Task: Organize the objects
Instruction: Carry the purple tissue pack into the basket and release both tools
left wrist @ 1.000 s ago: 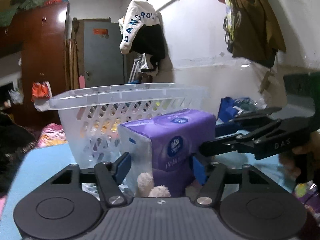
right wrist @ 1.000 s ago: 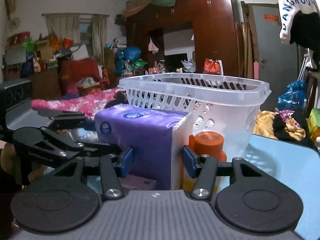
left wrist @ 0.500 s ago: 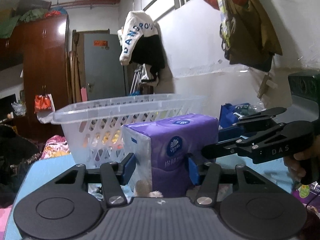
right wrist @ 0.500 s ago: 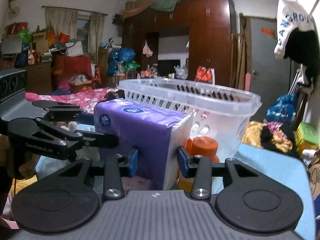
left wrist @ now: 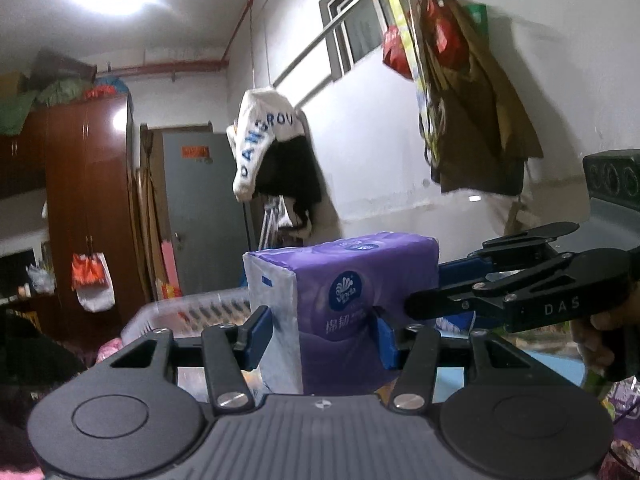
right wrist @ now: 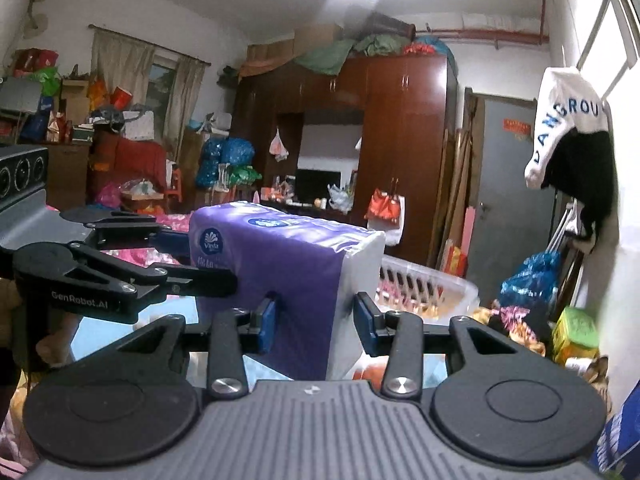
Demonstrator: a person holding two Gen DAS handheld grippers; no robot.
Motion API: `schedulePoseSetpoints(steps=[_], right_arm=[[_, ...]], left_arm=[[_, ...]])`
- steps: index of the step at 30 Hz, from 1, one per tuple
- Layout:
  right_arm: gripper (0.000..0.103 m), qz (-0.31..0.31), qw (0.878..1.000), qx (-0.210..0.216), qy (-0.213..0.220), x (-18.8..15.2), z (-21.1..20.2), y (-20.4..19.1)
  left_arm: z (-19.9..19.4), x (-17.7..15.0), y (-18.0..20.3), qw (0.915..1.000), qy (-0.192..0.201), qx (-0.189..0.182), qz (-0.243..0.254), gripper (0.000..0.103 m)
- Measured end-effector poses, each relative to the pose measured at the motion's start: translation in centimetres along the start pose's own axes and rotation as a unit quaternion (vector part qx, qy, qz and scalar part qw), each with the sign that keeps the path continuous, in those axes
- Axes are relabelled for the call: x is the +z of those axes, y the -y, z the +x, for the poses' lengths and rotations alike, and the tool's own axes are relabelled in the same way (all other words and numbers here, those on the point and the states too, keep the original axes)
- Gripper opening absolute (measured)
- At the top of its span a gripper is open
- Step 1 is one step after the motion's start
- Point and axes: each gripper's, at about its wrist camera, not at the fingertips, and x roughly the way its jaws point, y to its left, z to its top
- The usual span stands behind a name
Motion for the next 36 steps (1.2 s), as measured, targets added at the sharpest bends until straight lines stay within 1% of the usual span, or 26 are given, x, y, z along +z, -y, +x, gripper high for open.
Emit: schedulePoseSetpoints(steps=[3,8,13,17,22,27,31,36], right_arm=[[0.044,-0.002,1.0,-0.001,0.002,2.3,0.9,0.9],[0.044,-0.005,1.0,-0.015,-0.008,4.3,2.9,2.0],[0.044,-0.005,0.999,-0.03,-0.027,4.7,5.2,2.7],[0.044,-0.005,0.998,-0.039,-0.048,3.9,6.9,2.8],[0.044,0.016,0.995,-0.046,-0.083,2.4,9.9,3.6],[0.044,0.032,0.992,-0.053,-0.113,1.3,12.2,4.2],[0.044,0.043,0.989,-0.053,-0.131,0.6,13.0,4.4],[0.044,0.045,0.985,-0.051,-0.157,0.5,12.5,4.0]], left_arm=[[0.6,2.3,-0.6,1.0,0.008,0.003,0.005,0.057],[2.7,5.8,-1.5,0.9998,0.008,0.008,0.019,0.057],[5.4,7.5,-2.9,0.9998,-0.006,0.012,0.015,0.057],[7.5,7.4,-4.1,0.9995,-0.027,0.013,0.01,0.057],[10.8,6.2,-5.8,0.9977,-0.066,0.013,0.0,0.057],[14.0,4.8,-6.1,0.9937,-0.105,0.03,0.024,0.057],[15.4,4.2,-6.7,0.9906,-0.13,0.034,0.024,0.057],[16.2,3.4,-7.5,0.9877,-0.155,0.024,0.001,0.057]])
